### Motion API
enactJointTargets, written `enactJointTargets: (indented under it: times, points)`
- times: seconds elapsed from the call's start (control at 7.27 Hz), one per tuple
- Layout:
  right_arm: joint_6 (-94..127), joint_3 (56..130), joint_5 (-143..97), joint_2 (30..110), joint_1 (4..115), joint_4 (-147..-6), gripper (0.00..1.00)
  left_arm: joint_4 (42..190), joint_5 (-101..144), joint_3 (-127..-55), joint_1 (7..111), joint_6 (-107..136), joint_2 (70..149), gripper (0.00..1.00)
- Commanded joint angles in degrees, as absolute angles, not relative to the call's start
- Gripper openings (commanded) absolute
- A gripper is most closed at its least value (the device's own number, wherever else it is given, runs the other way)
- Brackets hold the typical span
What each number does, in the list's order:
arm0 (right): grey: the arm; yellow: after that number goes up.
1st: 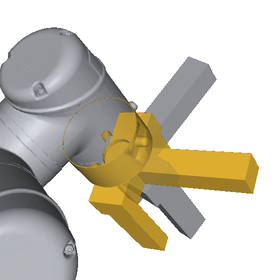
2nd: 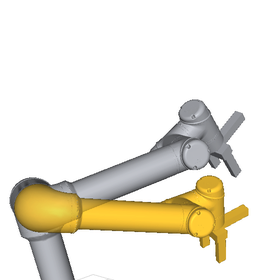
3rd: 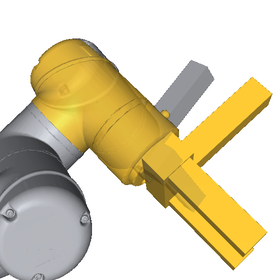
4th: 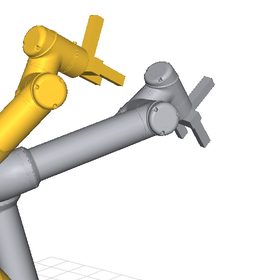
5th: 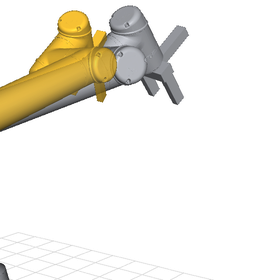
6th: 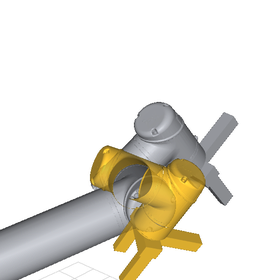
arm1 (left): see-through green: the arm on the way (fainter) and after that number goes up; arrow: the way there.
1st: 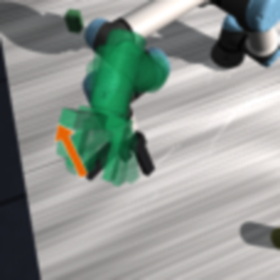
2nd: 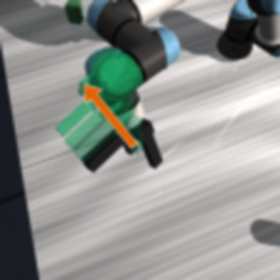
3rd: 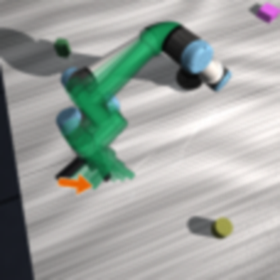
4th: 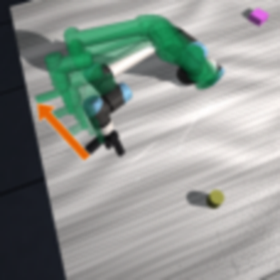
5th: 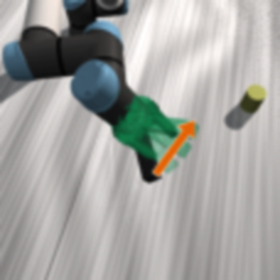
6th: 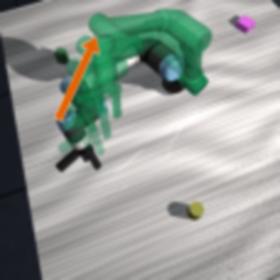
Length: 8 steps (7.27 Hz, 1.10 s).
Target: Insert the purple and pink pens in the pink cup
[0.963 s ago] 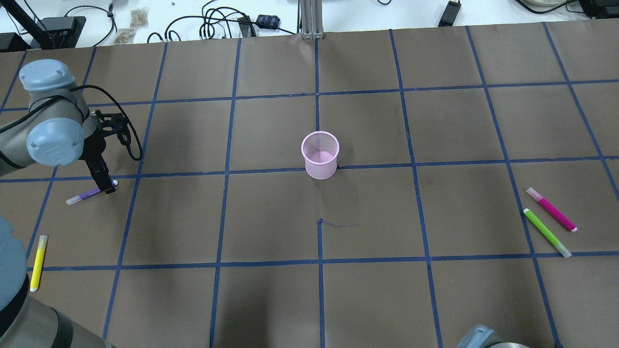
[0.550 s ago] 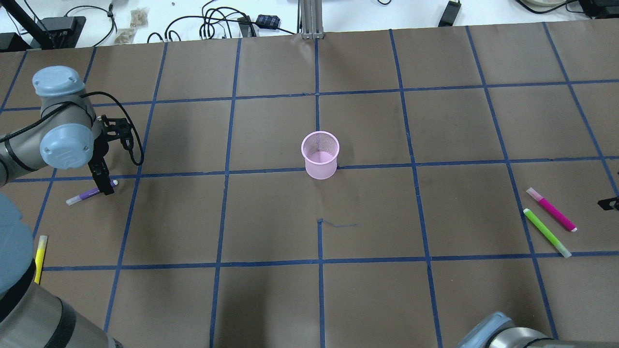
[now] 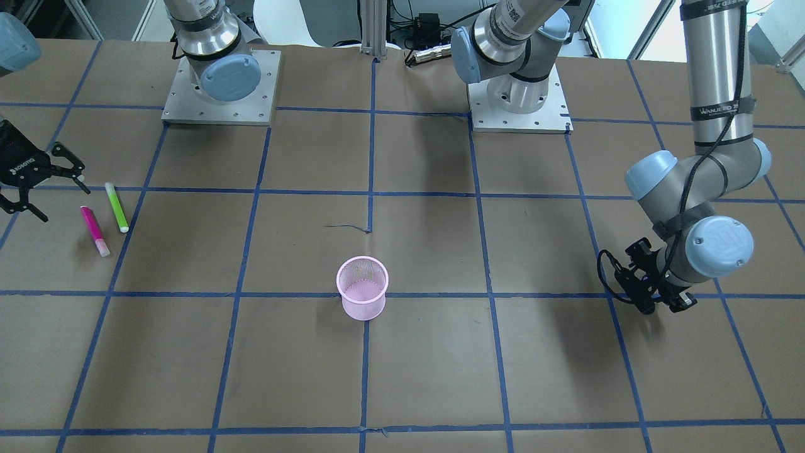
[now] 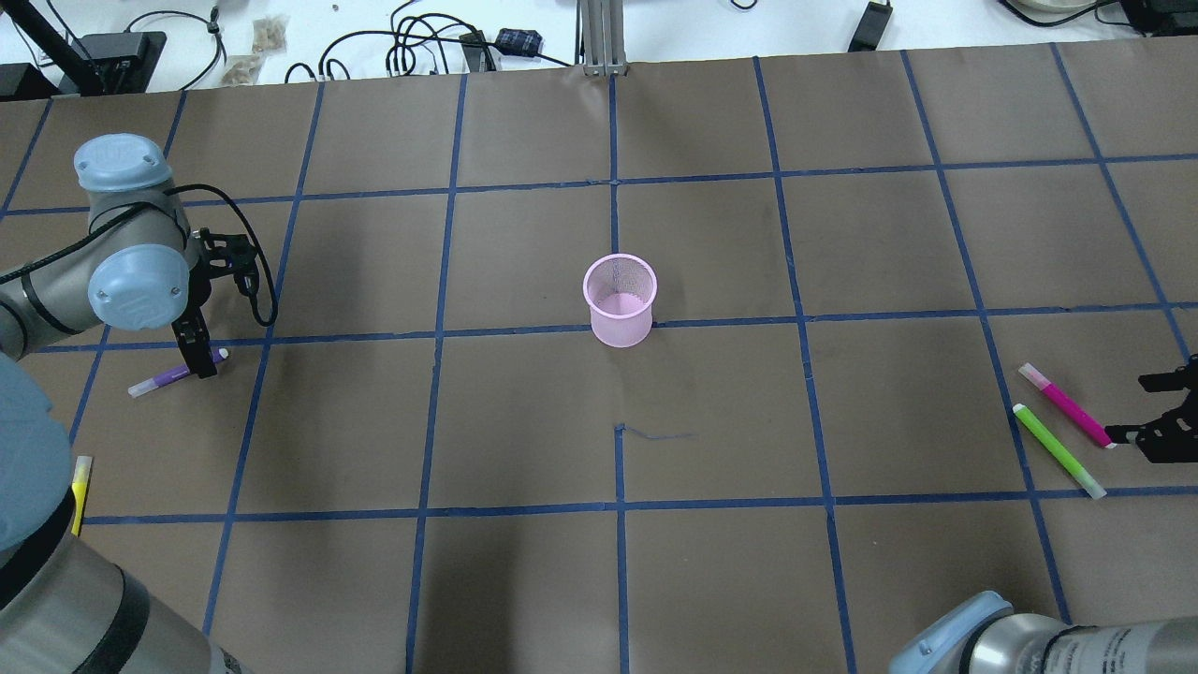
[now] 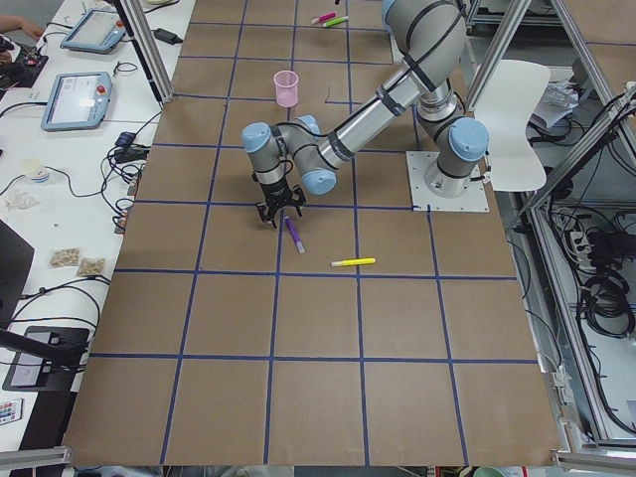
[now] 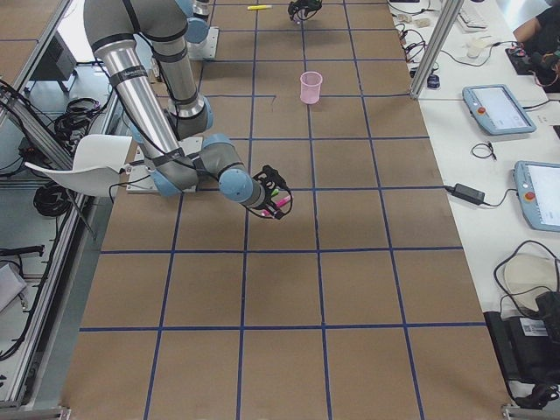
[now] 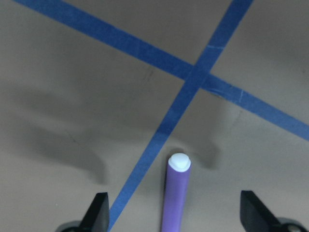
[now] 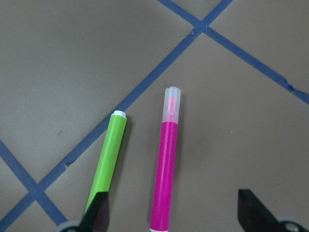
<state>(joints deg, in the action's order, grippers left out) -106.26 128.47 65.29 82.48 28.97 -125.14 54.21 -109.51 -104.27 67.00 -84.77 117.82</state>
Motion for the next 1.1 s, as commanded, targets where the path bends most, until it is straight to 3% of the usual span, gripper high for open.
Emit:
enactJointTargets:
  times: [0.0, 0.41, 0.69, 0.83, 0.96]
  points:
    - [-108.6, 131.6, 64.2, 79.8, 27.2, -131.3, 0.8, 53.0, -109.4, -104.4, 67.1, -84.4, 118.5, 0.78]
    - [-108.8, 133.2, 63.4, 79.5, 27.2, -133.9, 0.64, 52.7, -109.3, -104.3, 67.3, -84.2, 118.8, 0.7]
    - [-109.9, 133.1, 63.3, 78.0, 27.2, -134.9, 0.51, 52.6, -109.3, -104.3, 67.3, -84.3, 118.8, 0.5]
    - [-109.8, 133.1, 63.4, 78.0, 27.2, -135.7, 0.44, 52.6, -109.3, -104.3, 67.3, -84.2, 118.8, 0.31]
    - [-109.8, 133.1, 63.4, 78.0, 27.2, -135.6, 0.26, 52.5, -109.3, -104.3, 67.3, -84.3, 118.7, 0.23]
